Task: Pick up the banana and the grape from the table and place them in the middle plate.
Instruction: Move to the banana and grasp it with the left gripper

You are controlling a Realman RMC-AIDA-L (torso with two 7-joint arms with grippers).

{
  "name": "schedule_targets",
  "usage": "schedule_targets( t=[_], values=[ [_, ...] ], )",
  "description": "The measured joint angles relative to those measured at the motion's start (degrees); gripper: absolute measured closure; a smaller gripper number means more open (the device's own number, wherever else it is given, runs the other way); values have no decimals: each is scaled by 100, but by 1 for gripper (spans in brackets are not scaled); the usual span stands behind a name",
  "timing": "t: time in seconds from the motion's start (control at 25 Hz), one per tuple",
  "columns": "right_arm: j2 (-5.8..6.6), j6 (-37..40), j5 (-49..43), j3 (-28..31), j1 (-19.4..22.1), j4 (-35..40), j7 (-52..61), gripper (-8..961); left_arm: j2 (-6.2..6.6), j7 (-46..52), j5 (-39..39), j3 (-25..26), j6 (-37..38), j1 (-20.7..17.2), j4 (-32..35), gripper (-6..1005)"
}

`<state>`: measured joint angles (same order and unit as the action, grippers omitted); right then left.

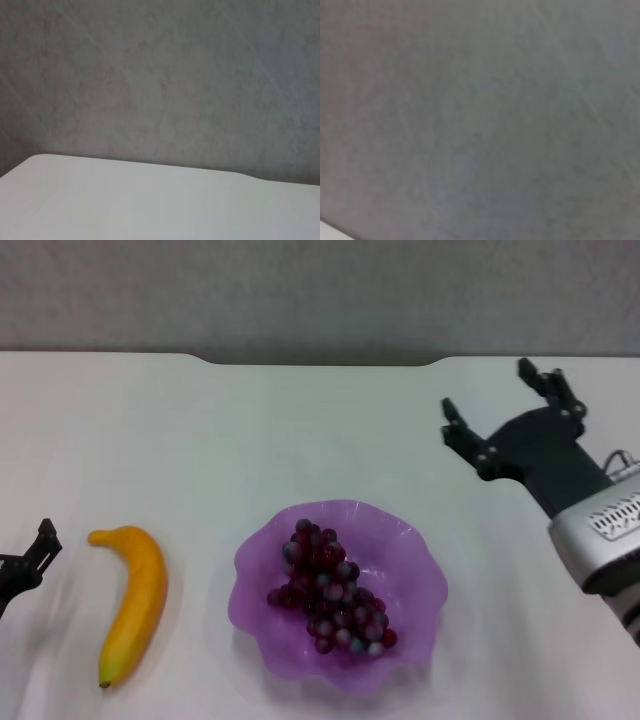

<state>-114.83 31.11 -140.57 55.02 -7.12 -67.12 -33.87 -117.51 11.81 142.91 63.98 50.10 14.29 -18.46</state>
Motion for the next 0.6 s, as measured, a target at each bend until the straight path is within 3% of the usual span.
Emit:
schedule_targets(
  t=[0.24,0.44,0.6],
  values=[
    [2,1004,173,-116,-49,892,115,47,0,-2,0,-2,0,3,0,92],
    [-3,1958,170,-362,-293,2085,968,47,-4,-3,13,-9,0,20,0,92],
    [-22,2287,174,-454,-525,2877,1443,47,2,65,40,-106,-3,21,-99,91]
  ],
)
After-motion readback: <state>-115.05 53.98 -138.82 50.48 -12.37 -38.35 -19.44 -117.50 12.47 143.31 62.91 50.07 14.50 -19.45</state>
